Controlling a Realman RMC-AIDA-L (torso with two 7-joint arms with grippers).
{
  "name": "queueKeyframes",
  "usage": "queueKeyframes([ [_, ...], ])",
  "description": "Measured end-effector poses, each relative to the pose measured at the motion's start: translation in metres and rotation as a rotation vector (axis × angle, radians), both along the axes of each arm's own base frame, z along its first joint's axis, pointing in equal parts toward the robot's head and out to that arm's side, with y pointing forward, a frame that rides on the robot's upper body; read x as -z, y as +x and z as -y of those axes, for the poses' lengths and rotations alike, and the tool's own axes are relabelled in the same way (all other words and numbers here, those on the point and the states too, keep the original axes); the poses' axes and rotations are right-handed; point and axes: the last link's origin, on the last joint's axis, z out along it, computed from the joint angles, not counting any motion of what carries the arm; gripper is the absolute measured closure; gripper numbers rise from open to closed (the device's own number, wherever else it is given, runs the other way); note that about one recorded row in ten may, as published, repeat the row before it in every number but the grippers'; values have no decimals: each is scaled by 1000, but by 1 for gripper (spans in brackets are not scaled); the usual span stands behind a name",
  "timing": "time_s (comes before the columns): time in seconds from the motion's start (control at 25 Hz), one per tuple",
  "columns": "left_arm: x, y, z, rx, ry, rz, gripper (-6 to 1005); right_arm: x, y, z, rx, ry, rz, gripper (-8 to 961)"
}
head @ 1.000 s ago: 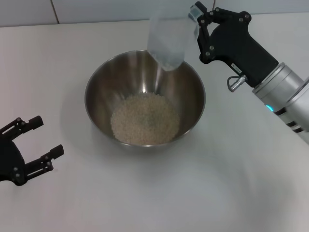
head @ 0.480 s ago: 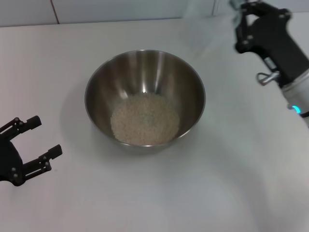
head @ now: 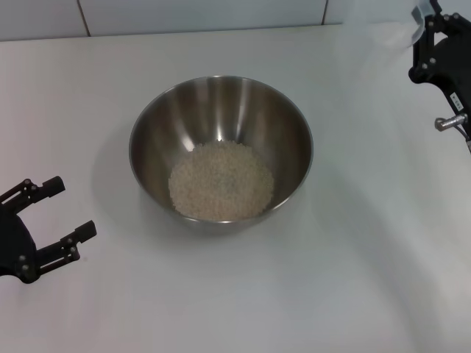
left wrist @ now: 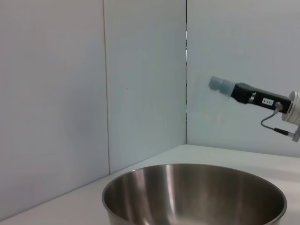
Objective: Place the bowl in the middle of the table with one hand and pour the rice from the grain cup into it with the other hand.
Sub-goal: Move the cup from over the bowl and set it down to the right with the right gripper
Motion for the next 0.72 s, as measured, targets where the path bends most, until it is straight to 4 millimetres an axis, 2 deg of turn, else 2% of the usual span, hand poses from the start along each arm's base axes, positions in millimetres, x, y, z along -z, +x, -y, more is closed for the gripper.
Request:
queueKeyframes([
  [0.28,0,1,0,8,-1,0,186,15,17,-7,143,-73,37,833],
  [0.72,0,3,0,18,-1,6,186,36,26,-18,273,-184,66,823],
])
